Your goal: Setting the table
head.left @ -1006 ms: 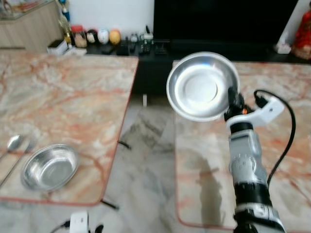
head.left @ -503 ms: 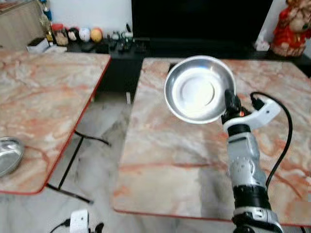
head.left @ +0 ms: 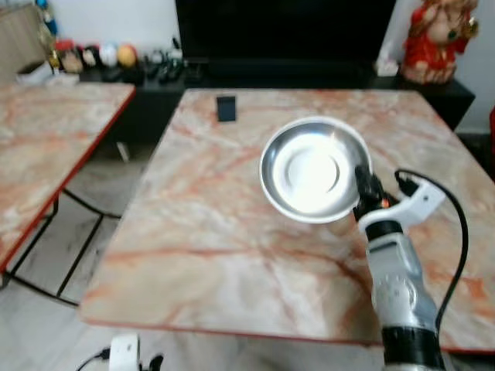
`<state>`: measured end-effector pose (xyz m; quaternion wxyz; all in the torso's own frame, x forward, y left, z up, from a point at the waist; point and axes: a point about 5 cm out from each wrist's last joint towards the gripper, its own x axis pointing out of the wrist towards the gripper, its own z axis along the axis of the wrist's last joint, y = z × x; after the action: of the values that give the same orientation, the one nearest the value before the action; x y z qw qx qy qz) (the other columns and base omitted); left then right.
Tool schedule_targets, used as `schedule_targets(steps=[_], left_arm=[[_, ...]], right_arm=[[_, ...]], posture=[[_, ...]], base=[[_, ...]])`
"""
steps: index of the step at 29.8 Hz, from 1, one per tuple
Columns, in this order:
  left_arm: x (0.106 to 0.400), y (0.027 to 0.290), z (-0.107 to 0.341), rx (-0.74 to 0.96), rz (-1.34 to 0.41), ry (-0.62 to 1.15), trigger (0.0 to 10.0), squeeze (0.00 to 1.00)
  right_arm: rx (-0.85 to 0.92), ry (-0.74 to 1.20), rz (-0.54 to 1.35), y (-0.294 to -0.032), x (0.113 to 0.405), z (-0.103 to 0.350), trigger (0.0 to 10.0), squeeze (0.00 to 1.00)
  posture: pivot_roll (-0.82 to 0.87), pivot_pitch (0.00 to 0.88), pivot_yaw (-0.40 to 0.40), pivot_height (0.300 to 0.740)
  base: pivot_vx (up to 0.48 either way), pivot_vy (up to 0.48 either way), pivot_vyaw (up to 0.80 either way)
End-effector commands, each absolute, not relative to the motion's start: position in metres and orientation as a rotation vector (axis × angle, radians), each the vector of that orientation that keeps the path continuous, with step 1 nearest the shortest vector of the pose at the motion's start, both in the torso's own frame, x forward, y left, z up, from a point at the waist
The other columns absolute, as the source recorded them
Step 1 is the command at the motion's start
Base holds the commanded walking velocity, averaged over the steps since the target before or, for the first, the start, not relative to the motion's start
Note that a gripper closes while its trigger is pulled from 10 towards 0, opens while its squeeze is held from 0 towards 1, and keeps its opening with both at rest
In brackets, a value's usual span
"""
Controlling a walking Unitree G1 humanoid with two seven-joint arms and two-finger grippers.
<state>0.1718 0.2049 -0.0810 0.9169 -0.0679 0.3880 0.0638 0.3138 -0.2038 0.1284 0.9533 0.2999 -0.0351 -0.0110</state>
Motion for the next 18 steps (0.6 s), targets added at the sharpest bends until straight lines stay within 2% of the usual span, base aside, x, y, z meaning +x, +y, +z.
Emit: schedule_targets(steps=[1, 10, 18], left_arm=[[0.168, 0.209, -0.083, -0.126, 0.136, 0.822, 10.0, 0.0], [0.167, 0.21, -0.083, -0.122, 0.13, 0.834, 10.0, 0.0], [0.164, 0.214, -0.084, -0.115, 0.134, 0.856, 10.0, 0.0]], right_arm=[[0.595, -0.121, 0.012, -0.198, 0.317, 0.145, 10.0, 0.0], [0.543, -0.052, 0.016, -0.197, 0.307, 0.142, 10.0, 0.0], [0.489, 0.118, 0.026, -0.192, 0.301, 0.126, 10.0, 0.0]], posture=[[-0.09, 0.0, 0.025, 0.74], [-0.09, 0.0, 0.026, 0.74], [-0.1, 0.0, 0.042, 0.74]], base=[[0.0, 0.0, 0.0], [0.0, 0.0, 0.0], [0.0, 0.0, 0.0]])
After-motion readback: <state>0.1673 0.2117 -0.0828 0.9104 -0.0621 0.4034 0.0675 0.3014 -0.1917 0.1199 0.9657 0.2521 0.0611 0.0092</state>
